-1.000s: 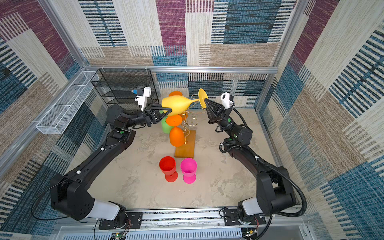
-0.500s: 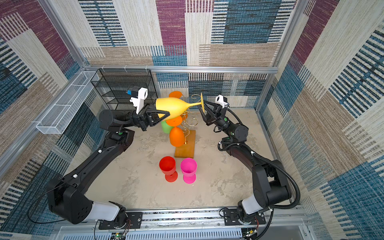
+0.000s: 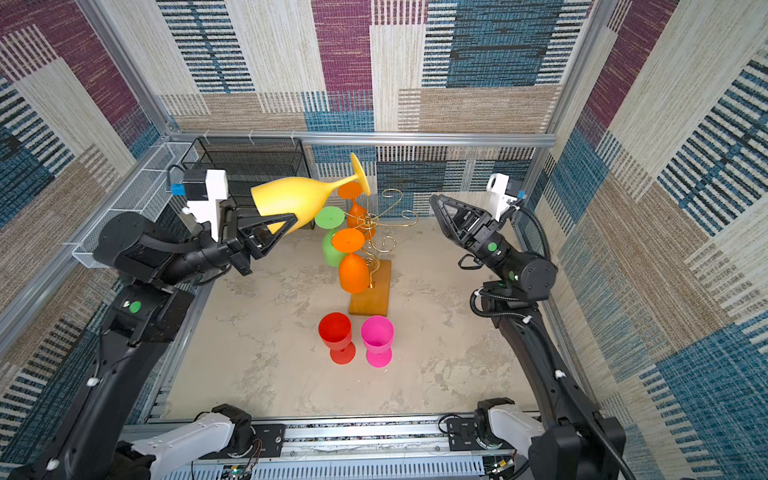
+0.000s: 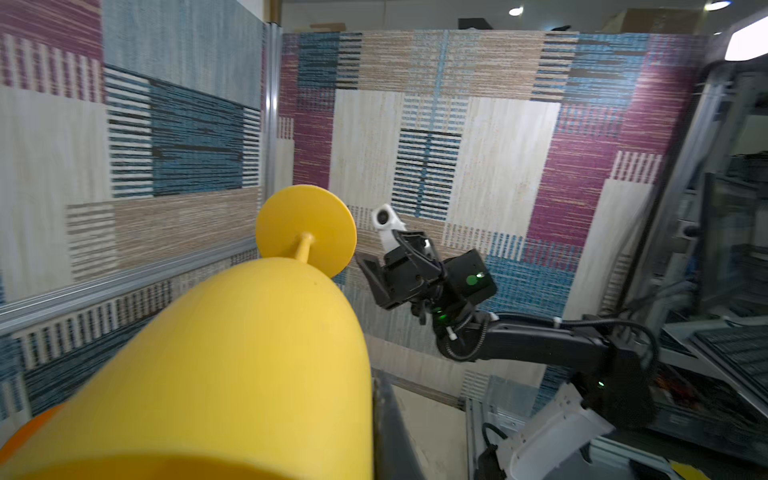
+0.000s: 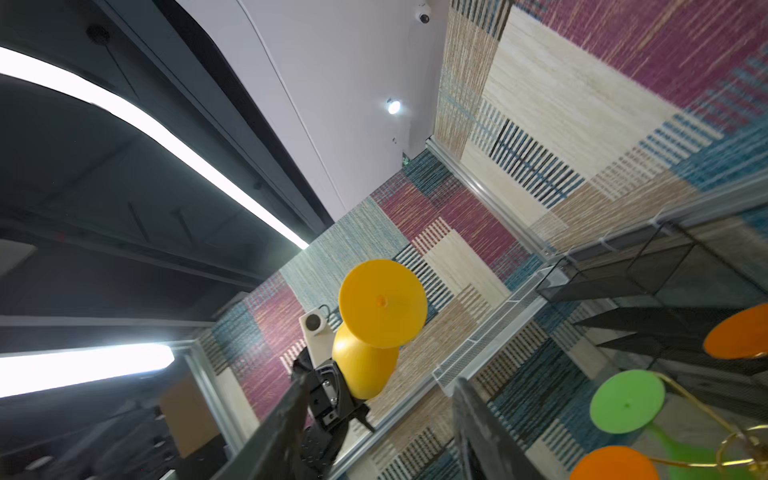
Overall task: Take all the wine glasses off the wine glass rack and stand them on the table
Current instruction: 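Lower the yellow glass beside the red glass with the left gripper while the right withdraws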
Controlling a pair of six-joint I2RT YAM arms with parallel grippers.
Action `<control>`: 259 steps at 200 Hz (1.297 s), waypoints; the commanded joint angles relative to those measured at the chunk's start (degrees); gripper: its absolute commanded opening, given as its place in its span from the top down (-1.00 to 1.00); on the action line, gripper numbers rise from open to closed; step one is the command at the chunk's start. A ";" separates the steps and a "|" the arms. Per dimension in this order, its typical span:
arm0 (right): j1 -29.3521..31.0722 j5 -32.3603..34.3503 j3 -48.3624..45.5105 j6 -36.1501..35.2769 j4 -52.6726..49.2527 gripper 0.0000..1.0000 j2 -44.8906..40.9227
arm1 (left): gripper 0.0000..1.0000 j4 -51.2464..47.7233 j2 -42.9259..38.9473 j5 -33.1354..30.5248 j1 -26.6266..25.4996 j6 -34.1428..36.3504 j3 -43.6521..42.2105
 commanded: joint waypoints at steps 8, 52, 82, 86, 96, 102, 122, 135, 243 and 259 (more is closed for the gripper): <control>-0.10 18.40 8.79 -39.65 -43.98 -0.16 -5.40 | 1.00 -31.30 -5.62 -30.90 0.05 10.45 4.79; -0.17 26.17 9.08 -47.14 -48.99 -0.18 -6.98 | 1.00 -57.00 -4.66 -52.73 0.05 11.10 5.94; -0.17 22.95 8.80 -44.93 -48.16 -0.19 -3.65 | 1.00 -62.64 -0.52 -46.47 0.05 8.47 -0.74; -0.17 22.43 8.88 -44.91 -48.07 -0.19 -3.23 | 1.00 -62.76 -0.07 -45.23 0.05 8.25 -1.88; -0.22 21.41 9.34 -44.95 -48.02 -0.19 -2.46 | 1.00 -62.72 0.77 -42.32 0.01 7.34 -4.85; -0.17 21.18 9.68 -45.06 -48.21 -0.19 -2.16 | 1.00 -62.67 1.47 -40.93 -0.04 7.08 -6.34; -0.17 21.39 10.51 -45.57 -48.87 -0.20 -1.45 | 1.00 -62.68 3.75 -38.54 -0.60 6.38 -10.80; -0.17 21.39 10.47 -45.44 -48.79 -0.20 -1.41 | 1.00 -62.60 5.08 -37.81 -1.32 5.57 -12.90; -0.17 20.60 9.77 -44.69 -48.41 -0.20 -0.83 | 1.00 -58.05 16.81 -41.93 -11.71 2.06 -18.96; -0.17 20.51 9.61 -44.65 -48.41 -0.20 -0.83 | 1.00 -57.37 17.71 -41.87 -11.79 2.06 -19.46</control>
